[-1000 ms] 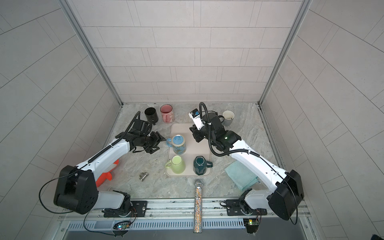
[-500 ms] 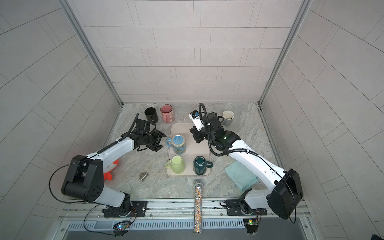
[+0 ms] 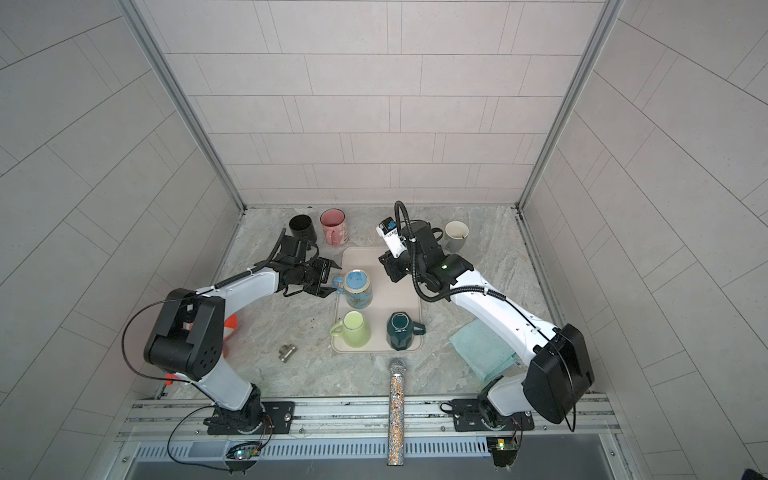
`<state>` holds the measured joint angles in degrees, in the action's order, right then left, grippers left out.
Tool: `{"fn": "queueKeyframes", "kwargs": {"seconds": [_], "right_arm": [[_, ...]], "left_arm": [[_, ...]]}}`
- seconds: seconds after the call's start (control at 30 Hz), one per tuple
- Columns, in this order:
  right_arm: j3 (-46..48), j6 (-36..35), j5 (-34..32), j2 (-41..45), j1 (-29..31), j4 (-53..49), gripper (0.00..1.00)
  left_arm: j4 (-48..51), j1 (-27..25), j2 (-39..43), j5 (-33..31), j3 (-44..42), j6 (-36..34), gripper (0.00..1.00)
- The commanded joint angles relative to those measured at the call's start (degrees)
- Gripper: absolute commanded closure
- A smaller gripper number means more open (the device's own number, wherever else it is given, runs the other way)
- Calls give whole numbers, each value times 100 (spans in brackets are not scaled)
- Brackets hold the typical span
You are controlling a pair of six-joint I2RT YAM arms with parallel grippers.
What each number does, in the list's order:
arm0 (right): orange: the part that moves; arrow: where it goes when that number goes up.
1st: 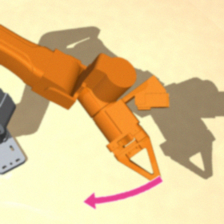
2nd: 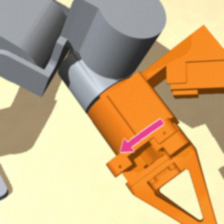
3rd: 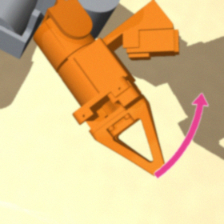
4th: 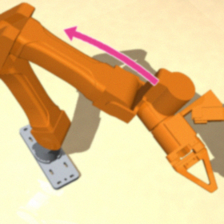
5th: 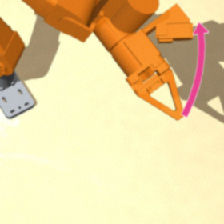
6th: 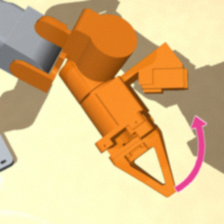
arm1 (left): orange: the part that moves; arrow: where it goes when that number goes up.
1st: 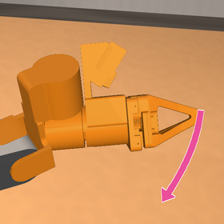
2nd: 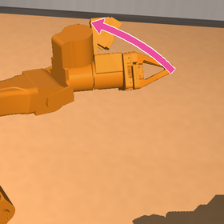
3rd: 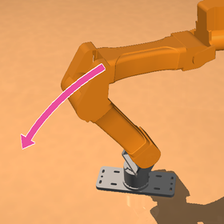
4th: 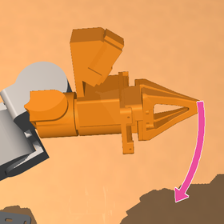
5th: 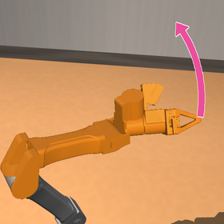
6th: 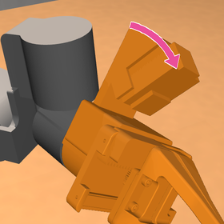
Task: Turn the mug right side up
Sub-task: 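Close the left gripper on the blue mug's handle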
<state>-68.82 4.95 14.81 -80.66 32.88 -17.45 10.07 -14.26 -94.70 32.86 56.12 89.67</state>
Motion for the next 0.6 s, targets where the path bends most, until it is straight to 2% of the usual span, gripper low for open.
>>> {"fn": "queueKeyframes", "kwargs": {"seconds": [0.0, 0.57], "right_arm": [[-189, 7, 114, -73, -46, -83, 75], [-255, 36, 277, -226, -210, -146, 75]], "left_arm": [[68, -4, -65, 165, 188, 130, 28], [738, -15, -172, 488, 340, -119, 30]]}}
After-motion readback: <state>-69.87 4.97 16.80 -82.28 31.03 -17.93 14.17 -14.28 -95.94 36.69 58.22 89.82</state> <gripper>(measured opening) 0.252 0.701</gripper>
